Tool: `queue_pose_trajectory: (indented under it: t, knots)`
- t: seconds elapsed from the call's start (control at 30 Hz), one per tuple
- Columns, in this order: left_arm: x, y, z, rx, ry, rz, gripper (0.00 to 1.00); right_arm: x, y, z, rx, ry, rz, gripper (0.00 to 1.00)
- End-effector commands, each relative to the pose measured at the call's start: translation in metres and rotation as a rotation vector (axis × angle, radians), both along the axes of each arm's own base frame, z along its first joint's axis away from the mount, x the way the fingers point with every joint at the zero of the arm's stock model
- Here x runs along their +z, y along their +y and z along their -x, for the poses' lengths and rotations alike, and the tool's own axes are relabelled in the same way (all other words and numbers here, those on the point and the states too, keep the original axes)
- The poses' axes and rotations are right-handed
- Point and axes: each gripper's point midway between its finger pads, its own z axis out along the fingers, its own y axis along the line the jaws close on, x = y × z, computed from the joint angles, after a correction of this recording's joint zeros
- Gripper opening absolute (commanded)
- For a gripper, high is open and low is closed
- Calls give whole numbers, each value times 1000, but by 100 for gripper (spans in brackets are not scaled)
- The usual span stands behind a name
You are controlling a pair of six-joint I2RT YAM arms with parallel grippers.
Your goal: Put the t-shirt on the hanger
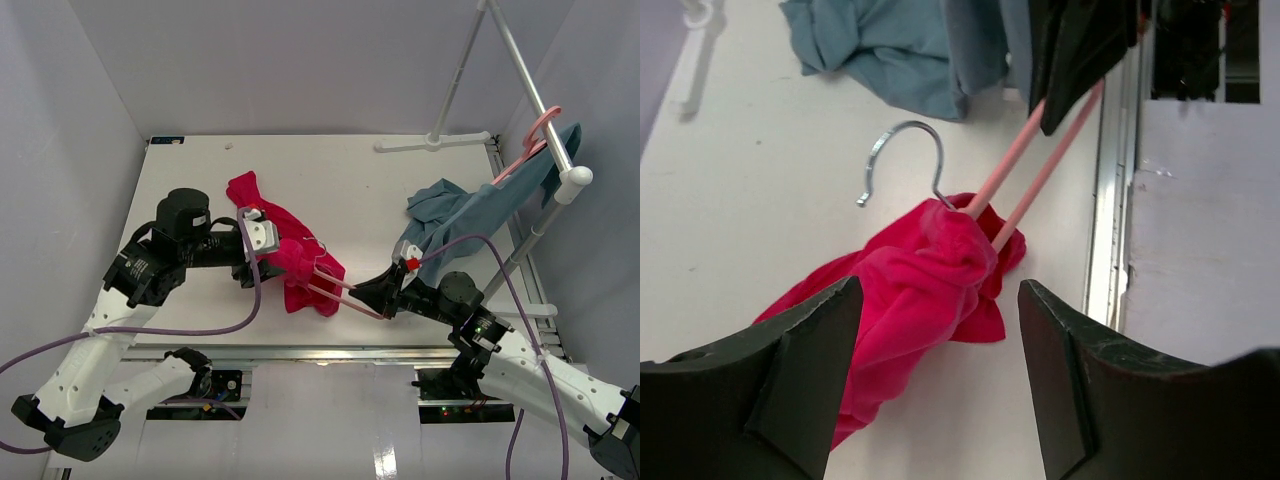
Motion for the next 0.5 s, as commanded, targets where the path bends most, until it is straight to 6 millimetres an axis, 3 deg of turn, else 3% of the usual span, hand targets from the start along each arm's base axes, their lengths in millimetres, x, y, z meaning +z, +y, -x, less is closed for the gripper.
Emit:
queue_pose_trajectory:
  t: [0.0,0.27,0.47]
  knots:
    - [-29,-2,24,-115,74,-51,75,58,4,14,88,-128,-103,8]
    - [-54,-9,3,-80,124,-111,74,67,7,22,136,-147,-100,8]
    - [-73,-19,-1,-104,160,-121,71,77,7,23,149,-180,-94,8]
